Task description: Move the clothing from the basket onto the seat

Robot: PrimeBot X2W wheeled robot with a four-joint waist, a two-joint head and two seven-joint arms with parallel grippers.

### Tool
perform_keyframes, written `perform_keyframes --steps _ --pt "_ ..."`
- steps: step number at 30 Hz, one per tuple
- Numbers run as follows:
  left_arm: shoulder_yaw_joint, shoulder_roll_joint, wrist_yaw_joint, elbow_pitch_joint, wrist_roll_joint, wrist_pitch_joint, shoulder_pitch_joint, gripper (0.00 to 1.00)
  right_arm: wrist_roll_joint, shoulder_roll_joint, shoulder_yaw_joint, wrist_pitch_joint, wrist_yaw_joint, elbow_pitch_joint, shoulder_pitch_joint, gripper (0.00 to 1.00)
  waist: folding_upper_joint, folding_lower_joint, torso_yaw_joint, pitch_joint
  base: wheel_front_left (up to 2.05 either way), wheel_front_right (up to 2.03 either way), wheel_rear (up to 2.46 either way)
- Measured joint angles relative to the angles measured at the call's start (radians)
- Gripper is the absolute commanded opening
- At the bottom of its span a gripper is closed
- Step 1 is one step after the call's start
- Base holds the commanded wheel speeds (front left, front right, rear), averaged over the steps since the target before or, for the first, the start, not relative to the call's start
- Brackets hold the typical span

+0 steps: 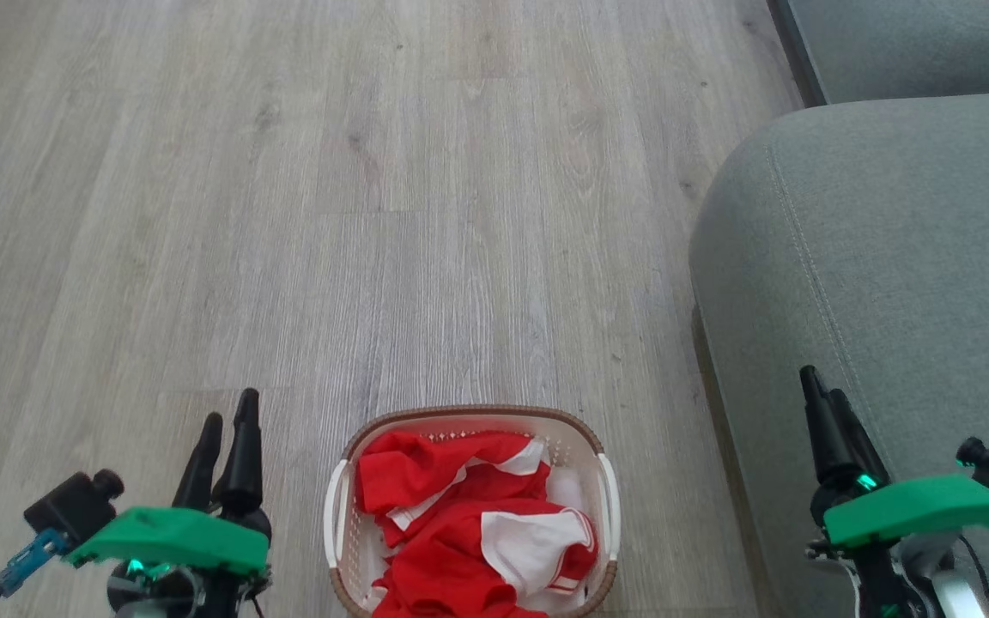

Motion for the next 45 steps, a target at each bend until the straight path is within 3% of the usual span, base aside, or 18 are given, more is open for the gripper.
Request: perform_keyframes --steps 45 --pt "-0.063 0.001 -0.006 -0.094 0.535 -0.128 -0.019 1.00 -0.478 -0.022 0.047 -0.132 0.000 -0.100 0.002 1.00 0.0000 0.0000 0.008 0.006 0.00 0.00 0.00"
